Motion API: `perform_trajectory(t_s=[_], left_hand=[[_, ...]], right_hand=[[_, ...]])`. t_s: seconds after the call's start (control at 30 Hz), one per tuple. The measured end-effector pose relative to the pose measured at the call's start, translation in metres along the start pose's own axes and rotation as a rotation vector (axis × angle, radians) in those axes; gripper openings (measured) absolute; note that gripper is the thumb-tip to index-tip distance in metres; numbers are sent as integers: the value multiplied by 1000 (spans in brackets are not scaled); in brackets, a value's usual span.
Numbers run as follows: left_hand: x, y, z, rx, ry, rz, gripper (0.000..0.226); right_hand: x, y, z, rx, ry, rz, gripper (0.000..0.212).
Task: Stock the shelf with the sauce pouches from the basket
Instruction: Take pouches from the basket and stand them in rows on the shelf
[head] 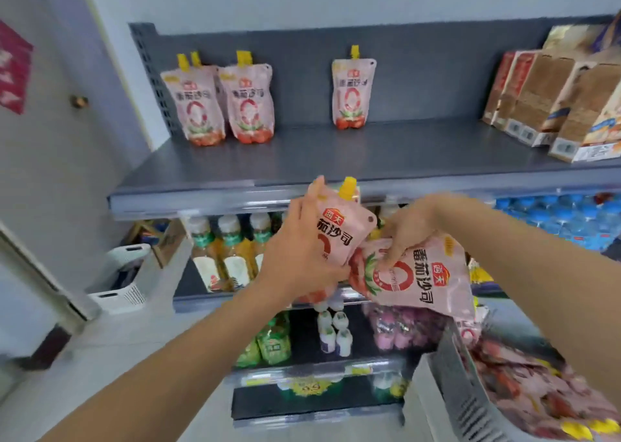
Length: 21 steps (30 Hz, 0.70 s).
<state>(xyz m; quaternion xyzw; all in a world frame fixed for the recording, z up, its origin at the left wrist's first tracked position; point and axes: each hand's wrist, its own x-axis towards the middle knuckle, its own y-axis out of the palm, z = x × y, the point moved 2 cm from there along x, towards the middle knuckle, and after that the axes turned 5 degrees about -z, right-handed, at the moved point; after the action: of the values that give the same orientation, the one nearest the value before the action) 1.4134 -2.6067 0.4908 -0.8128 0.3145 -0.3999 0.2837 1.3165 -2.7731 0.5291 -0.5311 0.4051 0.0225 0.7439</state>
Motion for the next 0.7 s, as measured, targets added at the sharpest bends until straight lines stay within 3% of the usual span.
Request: perform_trajectory(t_s=[0.17, 0.33, 0.47, 0.7], left_hand=[[13, -101, 34, -47, -115, -239, 131], [54, -164, 70, -88, -198, -462, 130], [94, -185, 100, -168, -231, -565, 135], [165, -170, 155, -78, -278, -608, 134]], right_hand=[[-26, -55, 89, -95, -61, 91, 40], [-36, -111, 140, -76, -146, 40, 28], [-26, -154, 155, -53, -170, -19, 39], [30, -222, 152, -37, -164, -68, 41]])
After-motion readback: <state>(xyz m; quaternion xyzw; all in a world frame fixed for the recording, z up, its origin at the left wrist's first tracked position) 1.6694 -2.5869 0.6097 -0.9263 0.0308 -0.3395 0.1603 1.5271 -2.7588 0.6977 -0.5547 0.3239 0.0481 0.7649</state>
